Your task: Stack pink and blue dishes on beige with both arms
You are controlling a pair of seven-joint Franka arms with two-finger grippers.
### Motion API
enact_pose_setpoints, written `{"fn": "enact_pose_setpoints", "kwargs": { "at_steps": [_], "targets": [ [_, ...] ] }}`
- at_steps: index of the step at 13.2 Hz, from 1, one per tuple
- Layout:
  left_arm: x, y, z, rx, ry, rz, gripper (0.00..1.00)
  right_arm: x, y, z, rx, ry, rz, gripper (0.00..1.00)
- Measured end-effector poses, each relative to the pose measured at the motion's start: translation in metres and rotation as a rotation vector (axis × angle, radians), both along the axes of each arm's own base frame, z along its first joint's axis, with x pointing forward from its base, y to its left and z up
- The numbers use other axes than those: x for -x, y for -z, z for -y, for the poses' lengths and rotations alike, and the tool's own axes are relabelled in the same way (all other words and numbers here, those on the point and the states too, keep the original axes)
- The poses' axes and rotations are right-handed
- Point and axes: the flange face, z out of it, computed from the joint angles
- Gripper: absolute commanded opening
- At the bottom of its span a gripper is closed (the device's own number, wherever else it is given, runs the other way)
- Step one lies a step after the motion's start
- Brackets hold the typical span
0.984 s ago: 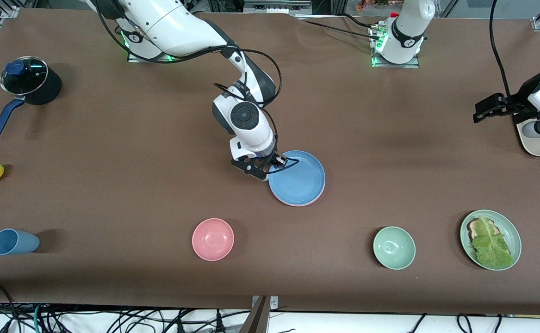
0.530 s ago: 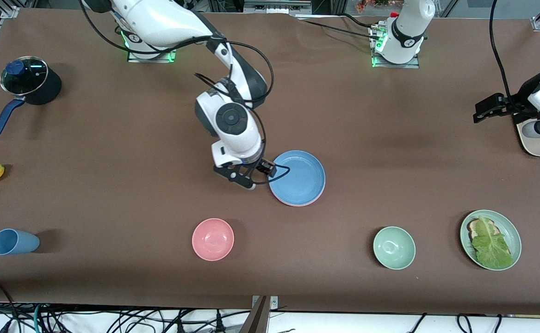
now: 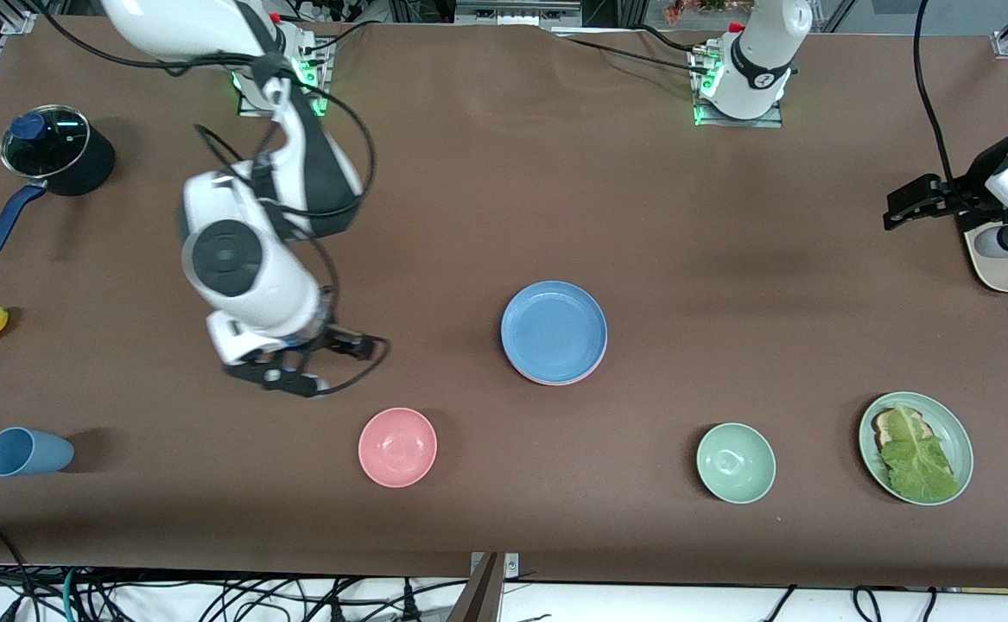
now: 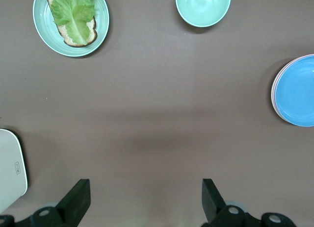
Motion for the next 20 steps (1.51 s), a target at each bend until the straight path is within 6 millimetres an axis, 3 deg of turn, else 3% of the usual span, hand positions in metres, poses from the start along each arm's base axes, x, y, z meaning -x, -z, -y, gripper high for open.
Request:
{"fn": "enact_pose_setpoints", "kwargs": {
  "at_steps": [3,6,8,13,17,20],
  "targets": [
    [0.000,0.000,0.000,0.000,0.000,0.000,1.00,0.011,-0.053,0.063,-0.016,-0.014,-0.034,1.00],
    [0.000,0.000,0.000,0.000,0.000,0.001,1.00,0.039,-0.090,0.087,-0.047,-0.028,-0.030,1.00],
    [0.000,0.000,0.000,0.000,0.000,0.001,1.00,0.051,-0.101,0.100,-0.058,-0.063,-0.049,1.00],
    [0.000,-0.001,0.000,0.000,0.000,0.001,1.00,0.059,-0.129,0.161,-0.081,-0.114,-0.064,1.00],
    [-0.001,-0.001,0.000,0.000,0.000,0.002,1.00,0.077,-0.165,0.170,-0.073,-0.168,-0.038,1.00],
    [-0.001,-0.001,0.000,0.000,0.000,0.002,1.00,0.080,-0.167,0.167,-0.072,-0.178,-0.041,1.00]
  ]
}}
